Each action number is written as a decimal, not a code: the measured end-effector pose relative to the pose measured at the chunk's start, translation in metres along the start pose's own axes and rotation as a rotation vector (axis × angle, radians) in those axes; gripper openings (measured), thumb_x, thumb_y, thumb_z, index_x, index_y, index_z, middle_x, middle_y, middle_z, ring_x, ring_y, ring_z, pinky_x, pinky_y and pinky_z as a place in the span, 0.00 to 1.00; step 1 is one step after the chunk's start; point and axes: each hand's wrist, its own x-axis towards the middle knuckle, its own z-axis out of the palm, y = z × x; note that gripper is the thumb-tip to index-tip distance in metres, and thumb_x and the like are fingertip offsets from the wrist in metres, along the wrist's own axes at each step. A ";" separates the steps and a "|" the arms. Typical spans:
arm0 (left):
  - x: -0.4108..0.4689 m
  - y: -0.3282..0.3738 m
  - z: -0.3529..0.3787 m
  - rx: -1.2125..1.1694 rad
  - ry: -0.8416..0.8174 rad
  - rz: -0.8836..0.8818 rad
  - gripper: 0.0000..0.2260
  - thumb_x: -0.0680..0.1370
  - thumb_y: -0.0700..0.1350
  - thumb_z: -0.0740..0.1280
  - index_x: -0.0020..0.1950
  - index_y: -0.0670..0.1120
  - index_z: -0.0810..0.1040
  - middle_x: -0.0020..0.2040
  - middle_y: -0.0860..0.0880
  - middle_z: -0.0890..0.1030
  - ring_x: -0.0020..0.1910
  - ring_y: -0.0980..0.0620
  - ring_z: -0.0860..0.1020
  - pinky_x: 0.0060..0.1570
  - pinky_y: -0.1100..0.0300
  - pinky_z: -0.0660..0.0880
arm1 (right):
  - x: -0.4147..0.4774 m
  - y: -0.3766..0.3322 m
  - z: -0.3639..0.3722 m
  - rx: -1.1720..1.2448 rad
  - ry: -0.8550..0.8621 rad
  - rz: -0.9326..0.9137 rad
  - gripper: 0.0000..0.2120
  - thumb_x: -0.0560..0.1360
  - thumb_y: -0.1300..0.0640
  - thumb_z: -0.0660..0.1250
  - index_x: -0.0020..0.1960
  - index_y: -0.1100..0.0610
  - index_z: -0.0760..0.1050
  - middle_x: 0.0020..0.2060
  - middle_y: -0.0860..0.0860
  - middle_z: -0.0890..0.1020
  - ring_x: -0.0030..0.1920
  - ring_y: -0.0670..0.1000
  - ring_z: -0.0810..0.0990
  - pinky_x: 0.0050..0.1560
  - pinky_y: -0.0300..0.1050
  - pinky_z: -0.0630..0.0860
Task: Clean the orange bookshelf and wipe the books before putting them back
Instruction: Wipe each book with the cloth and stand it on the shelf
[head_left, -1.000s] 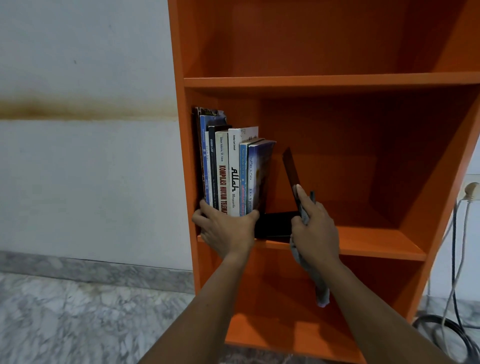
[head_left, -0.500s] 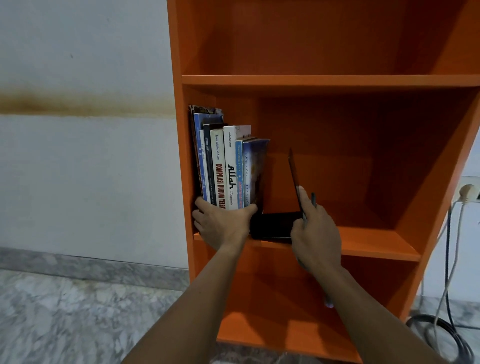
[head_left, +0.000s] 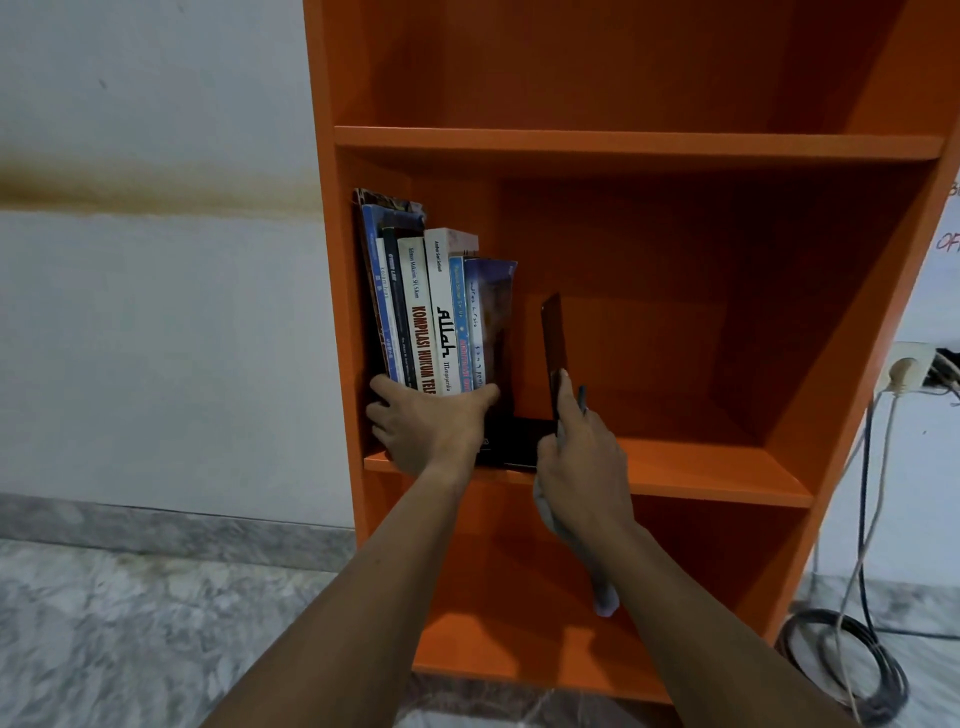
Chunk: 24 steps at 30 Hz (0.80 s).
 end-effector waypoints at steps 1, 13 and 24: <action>0.000 0.001 0.001 -0.001 -0.001 -0.003 0.49 0.60 0.60 0.82 0.71 0.46 0.60 0.66 0.43 0.70 0.66 0.41 0.71 0.60 0.46 0.74 | -0.001 -0.001 0.002 0.017 -0.006 -0.009 0.33 0.81 0.58 0.57 0.83 0.48 0.48 0.54 0.56 0.77 0.52 0.55 0.77 0.56 0.56 0.77; 0.002 0.004 -0.001 -0.016 -0.026 0.009 0.46 0.59 0.60 0.81 0.69 0.47 0.61 0.63 0.44 0.71 0.63 0.43 0.72 0.57 0.47 0.76 | 0.011 -0.011 0.013 0.252 -0.188 -0.059 0.35 0.80 0.60 0.61 0.82 0.43 0.51 0.52 0.48 0.83 0.46 0.49 0.81 0.43 0.42 0.76; 0.003 -0.002 -0.010 0.025 0.002 0.039 0.48 0.56 0.60 0.80 0.68 0.46 0.62 0.62 0.43 0.72 0.61 0.41 0.73 0.60 0.43 0.76 | 0.033 -0.008 0.028 0.533 -0.457 -0.020 0.38 0.80 0.63 0.65 0.82 0.45 0.51 0.77 0.45 0.68 0.75 0.45 0.69 0.73 0.50 0.71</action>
